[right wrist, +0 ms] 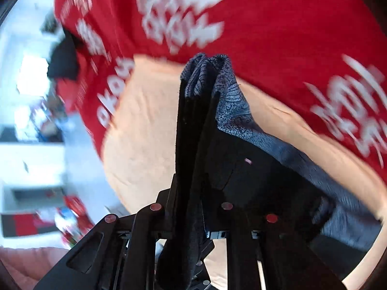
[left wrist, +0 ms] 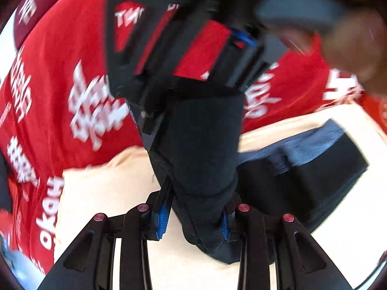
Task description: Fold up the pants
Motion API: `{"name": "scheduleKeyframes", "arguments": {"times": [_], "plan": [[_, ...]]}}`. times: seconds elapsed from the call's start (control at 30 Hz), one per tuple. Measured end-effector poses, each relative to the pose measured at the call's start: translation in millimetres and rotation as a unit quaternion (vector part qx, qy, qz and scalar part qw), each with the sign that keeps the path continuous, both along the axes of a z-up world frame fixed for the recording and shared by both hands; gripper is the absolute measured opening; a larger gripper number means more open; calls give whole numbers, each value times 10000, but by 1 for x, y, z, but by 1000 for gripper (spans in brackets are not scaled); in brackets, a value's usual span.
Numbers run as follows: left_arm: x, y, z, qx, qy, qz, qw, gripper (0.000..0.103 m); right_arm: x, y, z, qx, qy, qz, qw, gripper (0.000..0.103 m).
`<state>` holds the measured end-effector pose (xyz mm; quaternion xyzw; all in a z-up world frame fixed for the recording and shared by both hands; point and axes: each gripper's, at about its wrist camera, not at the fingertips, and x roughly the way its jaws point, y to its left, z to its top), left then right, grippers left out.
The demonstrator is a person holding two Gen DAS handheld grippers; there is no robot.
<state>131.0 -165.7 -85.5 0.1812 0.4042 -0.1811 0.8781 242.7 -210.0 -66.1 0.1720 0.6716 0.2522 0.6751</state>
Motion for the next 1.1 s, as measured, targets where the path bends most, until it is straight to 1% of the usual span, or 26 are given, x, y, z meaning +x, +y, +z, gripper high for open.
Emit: {"name": "scheduleKeyframes", "arguments": {"times": [0.07, 0.1, 0.13, 0.17, 0.2, 0.27, 0.3, 0.33, 0.4, 0.43, 0.5, 0.6, 0.63, 0.67, 0.73, 0.77, 0.8, 0.87, 0.93, 0.97, 1.03, 1.1], "plan": [[-13, -30, 15, -3, -36, -221, 9997, 34, -20, -52, 14, 307, -166, -372, 9987, 17], [-21, -52, 21, 57, -69, -363, 9993, 34, -32, -80, 19, 463, -221, -583, 9970, 18], [-29, -67, 26, 111, -87, -468, 9988, 34, -40, -99, 22, 550, -256, -700, 9957, 18], [-34, -80, 28, 140, -94, -541, 9984, 34, -55, -128, 26, 660, -329, -856, 9936, 18], [-41, -99, 29, 169, -101, -643, 9977, 34, -62, -142, 27, 711, -367, -931, 9924, 18], [-58, -143, 28, 273, -153, -874, 9957, 34, -83, -190, 27, 845, -437, -1143, 9889, 18], [-65, -155, 26, 327, -176, -940, 9949, 34, -91, -210, 23, 912, -429, -1262, 9869, 18], [-72, -175, 23, 425, -189, -1061, 9933, 34, -98, -232, 19, 980, -393, -1398, 9845, 18], [-80, -203, 13, 517, -128, -1230, 9910, 34, -115, -268, 4, 1044, -335, -1616, 9807, 17], [-84, -220, 5, 572, -62, -1319, 9896, 34, -123, -289, -8, 1045, -300, -1712, 9792, 17], [-91, -241, -12, 725, 39, -1455, 9867, 34, -131, -311, -30, 1062, -176, -1854, 9767, 18], [-95, -264, -52, 1055, 385, -1572, 9812, 34, -138, -329, -79, 1097, 123, -1992, 9737, 19], [-95, -266, -60, 1138, 471, -1581, 9797, 34, -140, -331, -98, 1135, 230, -2009, 9727, 19], [-96, -268, -68, 1228, 525, -1586, 9783, 34, -141, -332, -109, 1191, 296, -2029, 9715, 19], [-101, -265, -79, 1455, 545, -1582, 9751, 46, -143, -332, -127, 1345, 374, -2077, 9682, 19], [-101, -262, -81, 1494, 576, -1555, 9748, 56, -145, -330, -135, 1418, 373, -2106, 9665, 19], [-100, -258, -80, 1485, 601, -1503, 9756, 59, -147, -329, -139, 1456, 368, -2127, 9655, 19], [-99, -248, -75, 1421, 770, -1506, 9753, 60, -150, -329, -146, 1590, 414, -2230, 9609, 19], [-99, -238, -69, 1440, 927, -1452, 9745, 70, -152, -326, -145, 1545, 422, -2226, 9617, 19], [-103, -237, -69, 1427, 956, -1412, 9750, 77, -154, -327, -143, 1477, 407, -2181, 9638, 19], [-102, -223, -59, 1179, 1187, -1322, 9770, 77, -162, -331, -137, 1265, 332, -2049, 9700, 19], [-102, -212, -52, 1003, 1356, -1234, 9779, 77, -160, -324, -128, 1038, 269, -1972, 9745, 20]]}}
